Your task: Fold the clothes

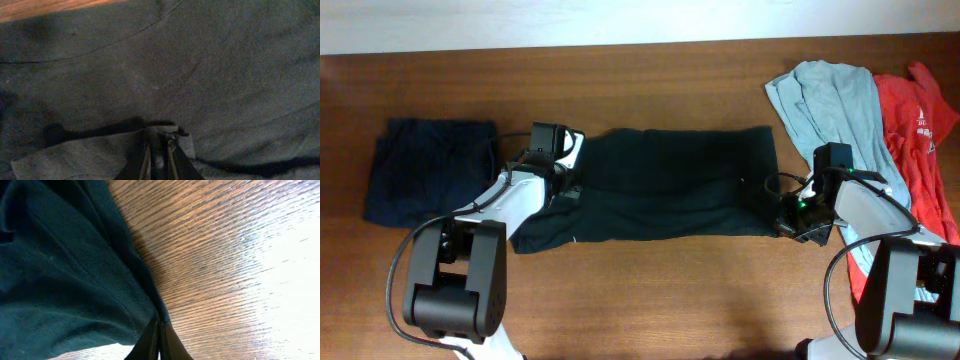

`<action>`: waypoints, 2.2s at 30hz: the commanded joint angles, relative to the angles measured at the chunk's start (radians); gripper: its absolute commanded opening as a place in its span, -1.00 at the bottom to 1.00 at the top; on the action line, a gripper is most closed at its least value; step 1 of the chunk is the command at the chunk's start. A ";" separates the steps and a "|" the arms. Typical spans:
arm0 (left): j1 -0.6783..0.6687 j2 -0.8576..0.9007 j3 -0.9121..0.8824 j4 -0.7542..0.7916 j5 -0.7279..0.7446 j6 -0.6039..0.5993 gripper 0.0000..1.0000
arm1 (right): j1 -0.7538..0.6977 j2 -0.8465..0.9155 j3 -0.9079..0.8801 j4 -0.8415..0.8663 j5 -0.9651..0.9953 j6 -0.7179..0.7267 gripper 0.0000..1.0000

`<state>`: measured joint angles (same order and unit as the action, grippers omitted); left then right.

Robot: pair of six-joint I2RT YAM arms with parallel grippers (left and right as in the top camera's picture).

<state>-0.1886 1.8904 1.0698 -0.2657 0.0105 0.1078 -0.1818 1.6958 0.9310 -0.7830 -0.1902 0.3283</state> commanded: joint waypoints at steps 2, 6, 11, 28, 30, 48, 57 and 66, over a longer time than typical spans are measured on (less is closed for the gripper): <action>0.002 -0.021 0.008 -0.008 -0.008 -0.003 -0.73 | -0.003 -0.004 -0.007 -0.058 0.174 0.039 -0.92; 0.002 -0.024 0.012 -0.008 -0.029 -0.002 -0.74 | -0.003 -0.005 -0.007 -0.060 0.251 0.069 -0.92; 0.002 -0.045 0.026 -0.014 -0.038 -0.002 -0.56 | -0.003 -0.005 -0.007 -0.051 0.244 0.068 -0.52; 0.002 -0.185 0.026 -0.281 0.002 -0.018 0.30 | 0.021 -0.027 0.003 0.211 -0.225 -0.132 -0.48; 0.002 -0.185 0.026 -0.308 0.002 -0.018 0.07 | 0.028 -0.015 0.003 0.225 -0.221 -0.103 -0.73; 0.002 -0.185 0.026 -0.402 0.001 -0.052 -0.92 | -0.015 0.106 0.055 0.465 -0.232 -0.009 -0.92; 0.002 -0.185 0.023 -0.403 0.002 -0.052 -0.65 | 0.032 0.100 0.059 0.383 -0.510 -0.194 -0.88; 0.002 -0.184 -0.059 -0.381 0.002 -0.071 -0.61 | 0.124 0.100 0.053 0.298 -0.026 -0.203 -0.89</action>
<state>-0.1886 1.7222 1.0454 -0.6621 0.0002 0.0540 -0.0628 1.8057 0.9771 -0.4908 -0.4206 0.1295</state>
